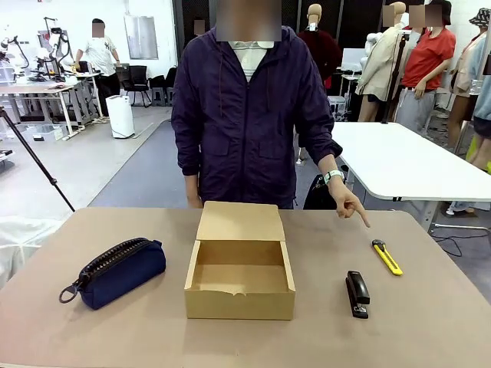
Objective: Pack the items into the box.
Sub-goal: Pick up the item specified by the human and place it in the Mailer Box.
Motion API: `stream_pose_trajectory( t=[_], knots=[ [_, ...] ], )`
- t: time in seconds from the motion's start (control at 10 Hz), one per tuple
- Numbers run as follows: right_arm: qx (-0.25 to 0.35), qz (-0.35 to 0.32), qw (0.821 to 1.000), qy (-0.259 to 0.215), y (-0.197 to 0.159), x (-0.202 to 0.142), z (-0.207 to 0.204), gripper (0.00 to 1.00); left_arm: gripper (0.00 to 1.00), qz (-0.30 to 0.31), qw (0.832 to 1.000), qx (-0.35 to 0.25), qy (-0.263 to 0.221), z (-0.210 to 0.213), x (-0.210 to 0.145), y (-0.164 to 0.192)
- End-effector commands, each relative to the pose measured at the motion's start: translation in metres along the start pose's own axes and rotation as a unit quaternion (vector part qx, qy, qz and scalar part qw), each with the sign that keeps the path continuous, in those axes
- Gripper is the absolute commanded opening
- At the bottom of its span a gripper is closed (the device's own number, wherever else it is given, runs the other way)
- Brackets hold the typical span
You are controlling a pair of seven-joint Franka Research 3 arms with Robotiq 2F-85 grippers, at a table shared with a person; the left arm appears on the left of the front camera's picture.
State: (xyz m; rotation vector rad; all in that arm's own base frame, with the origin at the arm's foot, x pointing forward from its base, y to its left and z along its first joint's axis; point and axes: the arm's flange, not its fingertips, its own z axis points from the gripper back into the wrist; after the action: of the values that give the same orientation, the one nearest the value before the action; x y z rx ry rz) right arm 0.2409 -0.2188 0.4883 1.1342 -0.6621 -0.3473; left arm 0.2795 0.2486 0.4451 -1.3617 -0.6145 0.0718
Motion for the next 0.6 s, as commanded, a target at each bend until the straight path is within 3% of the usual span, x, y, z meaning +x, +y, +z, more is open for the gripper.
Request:
stream_pose_trajectory(
  t=[0.0, 0.5],
  knots=[
    [0.008, 0.012, 1.000, -0.007, -0.0037, 0.0027, 0.0039, 1.00, 1.00, 0.001, 1.000, -0.004, 0.004, -0.0010, -0.0020, 0.0001],
    [-0.005, -0.003, 1.000, -0.002, -0.0056, -0.0013, 0.0051, 1.00, 1.00, 0.001, 1.000, -0.004, 0.004, -0.0010, -0.0020, 0.0001]
  ],
)
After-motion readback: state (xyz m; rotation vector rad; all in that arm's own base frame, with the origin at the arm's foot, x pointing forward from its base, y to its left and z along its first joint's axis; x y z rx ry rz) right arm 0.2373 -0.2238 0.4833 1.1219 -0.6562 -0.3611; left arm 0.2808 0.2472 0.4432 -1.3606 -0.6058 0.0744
